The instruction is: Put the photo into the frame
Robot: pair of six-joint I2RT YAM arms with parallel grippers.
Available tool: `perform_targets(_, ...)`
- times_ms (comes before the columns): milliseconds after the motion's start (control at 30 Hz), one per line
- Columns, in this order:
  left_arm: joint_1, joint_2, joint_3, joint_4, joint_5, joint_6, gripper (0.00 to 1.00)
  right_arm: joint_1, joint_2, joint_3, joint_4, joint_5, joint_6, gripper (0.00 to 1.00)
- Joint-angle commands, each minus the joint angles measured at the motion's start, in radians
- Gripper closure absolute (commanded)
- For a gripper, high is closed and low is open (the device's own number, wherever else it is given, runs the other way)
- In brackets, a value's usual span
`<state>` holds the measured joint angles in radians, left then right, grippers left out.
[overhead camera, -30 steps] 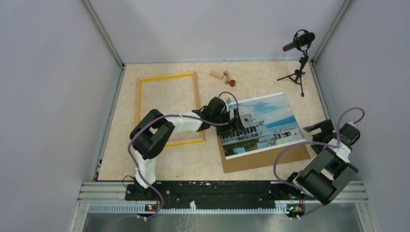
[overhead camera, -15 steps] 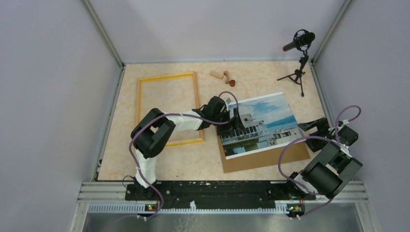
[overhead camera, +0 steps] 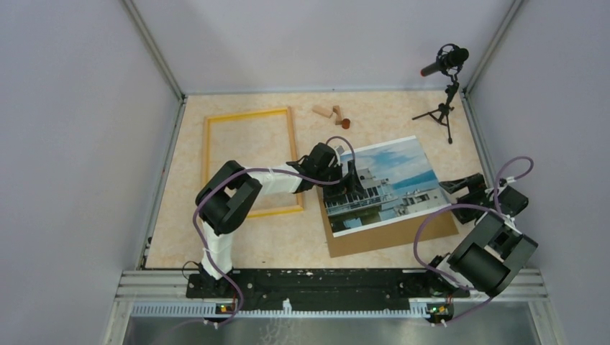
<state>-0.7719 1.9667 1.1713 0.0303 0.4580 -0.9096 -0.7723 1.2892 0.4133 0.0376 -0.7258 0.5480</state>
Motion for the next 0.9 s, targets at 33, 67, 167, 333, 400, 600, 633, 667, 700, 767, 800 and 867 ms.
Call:
perform_targets(33,-0.006,0.07,-0.029,-0.135,-0.065,0.038,0.02,0.148,-0.062,-0.041,0.102,-0.107,0.213,0.06)
perform_targets(67,-0.007,0.068,-0.029,-0.133,-0.065,0.039,0.02,0.166,-0.074,-0.045,0.118,-0.089,0.237,0.07)
perform_targets(167,-0.008,0.071,-0.029,-0.129,-0.065,0.046,0.02,0.185,-0.127,-0.055,0.151,-0.045,0.283,0.1)
perform_targets(333,-0.008,0.077,-0.024,-0.128,-0.06,0.057,0.02,0.193,-0.155,-0.062,0.19,-0.035,0.325,0.26)
perform_targets(400,-0.008,0.069,-0.012,-0.133,-0.052,0.084,0.02,0.217,-0.151,-0.052,0.182,-0.009,0.318,0.27)
perform_targets(600,-0.019,-0.074,0.01,-0.041,0.006,0.314,0.02,0.303,-0.163,0.011,0.091,0.143,0.267,0.75)
perform_targets(633,-0.029,-0.116,0.006,-0.038,-0.029,0.376,0.02,0.327,-0.174,0.053,0.006,0.191,0.236,0.78)
perform_targets(667,-0.049,-0.158,0.01,-0.038,-0.089,0.45,0.02,0.347,-0.187,0.087,-0.067,0.232,0.212,0.84)
perform_targets(700,-0.075,-0.191,0.013,-0.038,-0.169,0.521,0.02,0.37,-0.204,0.123,-0.141,0.264,0.198,0.87)
perform_targets(767,-0.181,-0.232,0.004,-0.003,-0.344,0.671,0.02,0.395,-0.233,0.192,-0.299,0.337,0.199,0.93)
perform_targets(800,-0.237,-0.24,-0.003,0.02,-0.448,0.735,0.01,0.4,-0.243,0.216,-0.356,0.357,0.206,0.96)
perform_targets(867,-0.356,-0.236,-0.022,0.086,-0.662,0.865,0.01,0.407,-0.254,0.251,-0.425,0.357,0.222,0.99)
